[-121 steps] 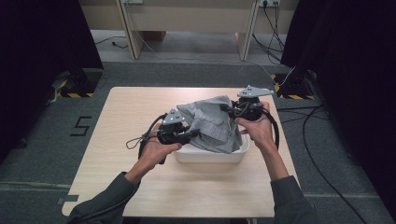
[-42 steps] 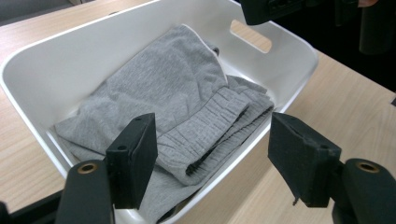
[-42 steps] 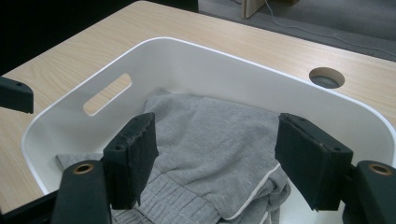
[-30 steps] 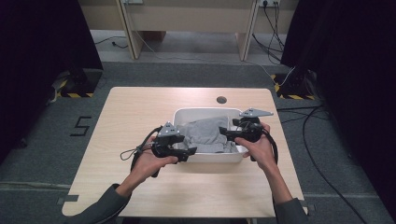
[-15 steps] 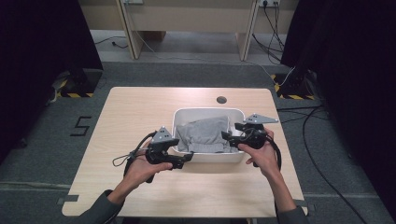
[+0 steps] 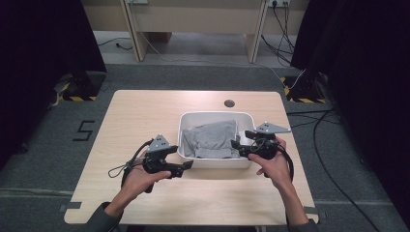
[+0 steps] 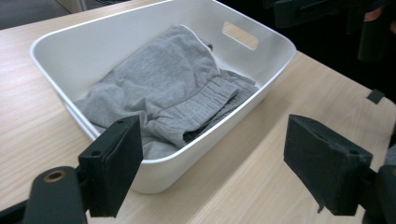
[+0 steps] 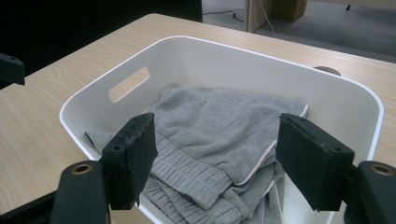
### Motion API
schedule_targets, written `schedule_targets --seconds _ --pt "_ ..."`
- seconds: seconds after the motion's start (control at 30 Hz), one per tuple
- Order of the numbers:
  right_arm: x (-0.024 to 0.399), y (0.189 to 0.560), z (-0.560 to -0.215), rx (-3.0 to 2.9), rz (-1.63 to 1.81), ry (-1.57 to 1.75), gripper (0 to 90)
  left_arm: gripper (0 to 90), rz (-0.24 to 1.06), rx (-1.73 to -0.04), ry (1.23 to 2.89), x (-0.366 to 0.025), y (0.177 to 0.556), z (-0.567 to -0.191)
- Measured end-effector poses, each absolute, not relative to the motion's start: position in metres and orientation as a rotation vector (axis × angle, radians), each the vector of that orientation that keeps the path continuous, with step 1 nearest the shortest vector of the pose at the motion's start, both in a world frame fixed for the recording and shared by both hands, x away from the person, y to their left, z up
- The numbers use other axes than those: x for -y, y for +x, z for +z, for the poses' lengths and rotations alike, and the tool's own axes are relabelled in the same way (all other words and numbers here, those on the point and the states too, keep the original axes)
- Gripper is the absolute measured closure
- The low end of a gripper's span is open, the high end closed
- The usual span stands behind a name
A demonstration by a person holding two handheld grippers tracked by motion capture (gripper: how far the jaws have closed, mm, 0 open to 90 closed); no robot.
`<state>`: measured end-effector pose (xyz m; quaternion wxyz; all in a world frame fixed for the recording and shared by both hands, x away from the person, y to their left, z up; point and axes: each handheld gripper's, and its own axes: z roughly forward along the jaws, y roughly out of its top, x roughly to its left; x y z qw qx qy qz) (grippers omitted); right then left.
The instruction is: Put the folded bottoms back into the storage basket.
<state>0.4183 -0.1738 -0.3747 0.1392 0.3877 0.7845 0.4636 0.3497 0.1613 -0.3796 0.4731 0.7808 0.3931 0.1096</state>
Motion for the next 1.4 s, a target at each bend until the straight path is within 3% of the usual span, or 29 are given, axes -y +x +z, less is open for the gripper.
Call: schedule_targets --seconds 0.63,1.4 --pt "0.182 0.380 -0.378 -2.216 1.345 1.065 29.3 19.4 0.278 -0.981 1.888 -0.182 0.330 -0.393" --pt "0.207 0.337 -0.407 -2.169 1.324 1.109 29.1 19.4 0.286 -1.027 1.861 -0.205 0.314 -0.415"
